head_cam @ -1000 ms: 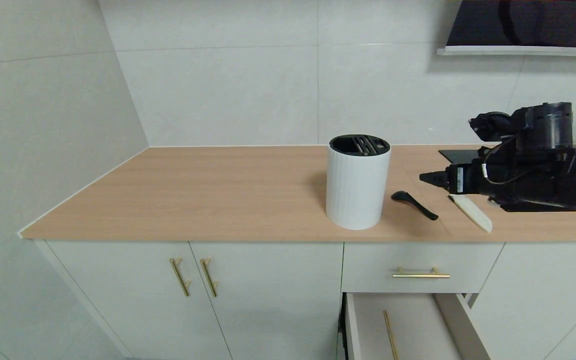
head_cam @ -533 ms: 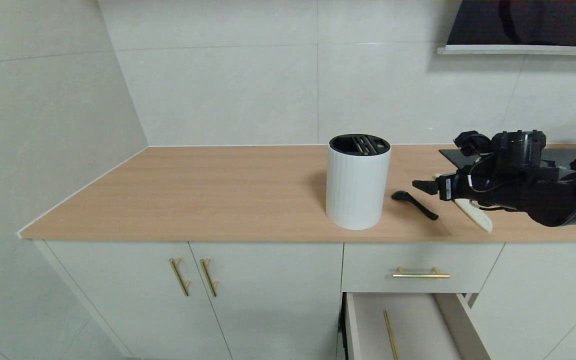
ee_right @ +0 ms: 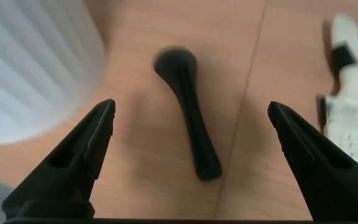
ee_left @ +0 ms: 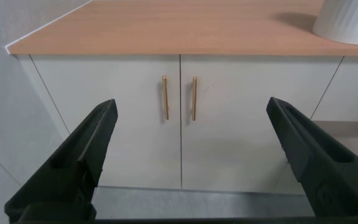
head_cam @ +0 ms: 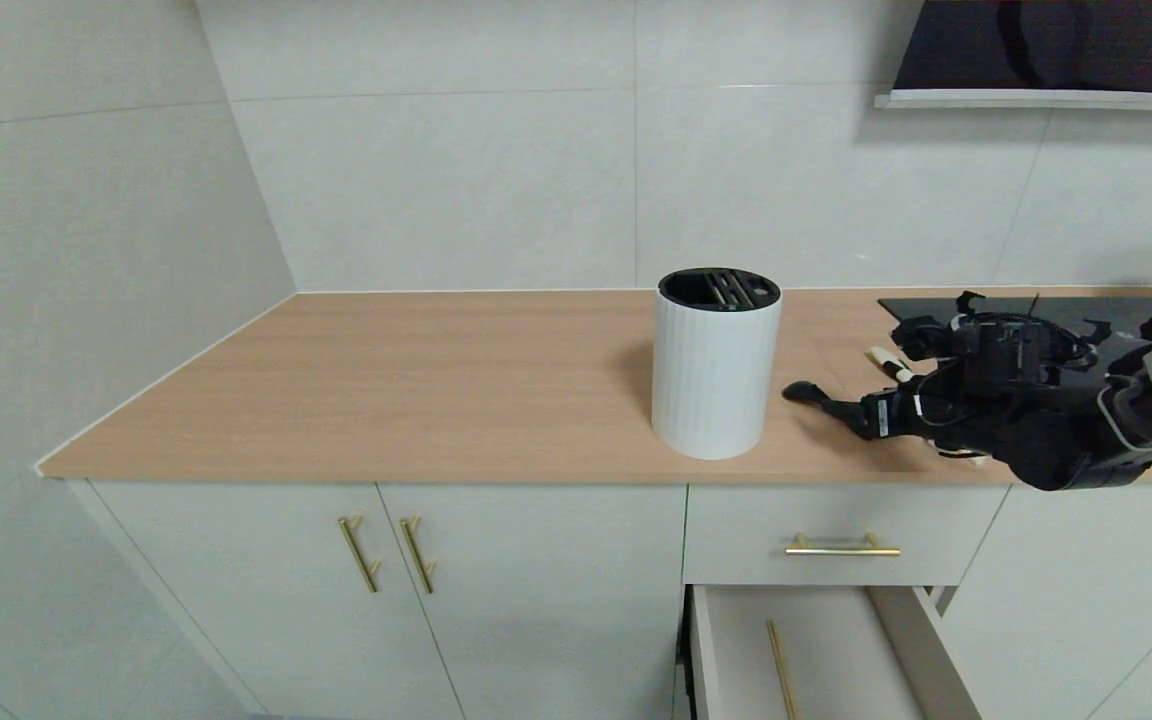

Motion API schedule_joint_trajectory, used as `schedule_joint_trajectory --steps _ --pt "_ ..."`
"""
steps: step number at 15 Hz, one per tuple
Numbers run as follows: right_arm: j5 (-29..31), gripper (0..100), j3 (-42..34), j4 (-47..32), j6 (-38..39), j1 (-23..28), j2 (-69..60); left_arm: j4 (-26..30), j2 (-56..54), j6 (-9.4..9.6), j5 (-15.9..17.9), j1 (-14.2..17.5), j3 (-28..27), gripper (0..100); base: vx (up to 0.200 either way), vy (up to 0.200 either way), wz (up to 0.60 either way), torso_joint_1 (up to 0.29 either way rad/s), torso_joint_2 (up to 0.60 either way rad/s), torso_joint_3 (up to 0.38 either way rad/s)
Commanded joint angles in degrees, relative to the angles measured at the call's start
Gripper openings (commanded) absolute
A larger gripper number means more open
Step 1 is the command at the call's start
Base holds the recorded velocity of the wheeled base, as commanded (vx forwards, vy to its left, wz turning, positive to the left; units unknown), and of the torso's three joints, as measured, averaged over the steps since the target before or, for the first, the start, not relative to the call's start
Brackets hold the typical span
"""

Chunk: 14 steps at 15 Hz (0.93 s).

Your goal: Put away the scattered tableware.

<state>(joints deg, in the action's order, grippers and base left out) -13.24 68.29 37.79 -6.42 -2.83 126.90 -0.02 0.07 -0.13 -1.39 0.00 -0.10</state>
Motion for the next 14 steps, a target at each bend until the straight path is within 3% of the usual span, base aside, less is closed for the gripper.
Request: schedule_joint_trajectory --steps 1,14 --pt "-0.03 100 0.44 0.0 -0.08 0.1 1.86 -0.06 0.01 -0.04 -0.02 0.0 0.01 100 0.0 0.0 0.0 0.0 0.0 0.0" --pt "-0.03 100 1.41 0.0 -0.87 0.81 4.76 0.02 0.01 -0.04 -0.02 0.0 0.01 100 0.0 0.0 0.0 0.0 0.0 0.0"
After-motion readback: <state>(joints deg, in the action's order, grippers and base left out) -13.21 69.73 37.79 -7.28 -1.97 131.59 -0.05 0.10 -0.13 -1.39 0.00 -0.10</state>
